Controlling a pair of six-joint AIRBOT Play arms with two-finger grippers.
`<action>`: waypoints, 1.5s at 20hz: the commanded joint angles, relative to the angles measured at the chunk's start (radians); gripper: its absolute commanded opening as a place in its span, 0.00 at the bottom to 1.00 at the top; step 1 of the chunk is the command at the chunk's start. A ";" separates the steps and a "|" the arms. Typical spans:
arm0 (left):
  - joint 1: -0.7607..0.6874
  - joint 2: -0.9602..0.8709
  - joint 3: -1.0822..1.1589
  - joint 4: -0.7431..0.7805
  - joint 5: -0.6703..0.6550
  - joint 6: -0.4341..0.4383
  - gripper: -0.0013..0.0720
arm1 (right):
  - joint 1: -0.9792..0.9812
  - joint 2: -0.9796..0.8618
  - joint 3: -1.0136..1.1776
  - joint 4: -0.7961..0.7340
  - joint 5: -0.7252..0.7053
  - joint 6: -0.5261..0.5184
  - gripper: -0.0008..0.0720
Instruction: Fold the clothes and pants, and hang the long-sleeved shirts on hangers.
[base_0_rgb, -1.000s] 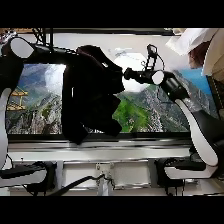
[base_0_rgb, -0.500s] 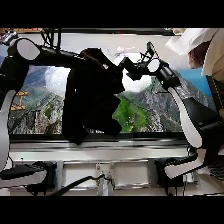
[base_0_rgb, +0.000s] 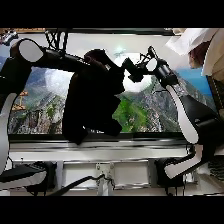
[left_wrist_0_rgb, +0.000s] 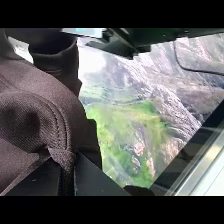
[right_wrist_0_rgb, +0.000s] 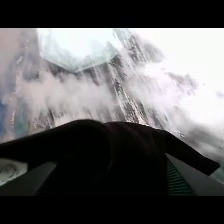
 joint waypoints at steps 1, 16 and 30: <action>-0.002 0.010 0.000 0.000 -0.012 0.000 0.04 | 0.006 -0.027 0.003 0.026 0.034 0.020 0.82; 0.008 0.101 0.024 0.000 0.131 0.001 0.04 | 0.031 0.150 0.307 -0.069 0.158 -0.585 0.06; -0.182 0.348 0.029 0.364 0.294 0.032 0.04 | 0.030 0.525 0.497 -0.133 0.120 -0.679 0.06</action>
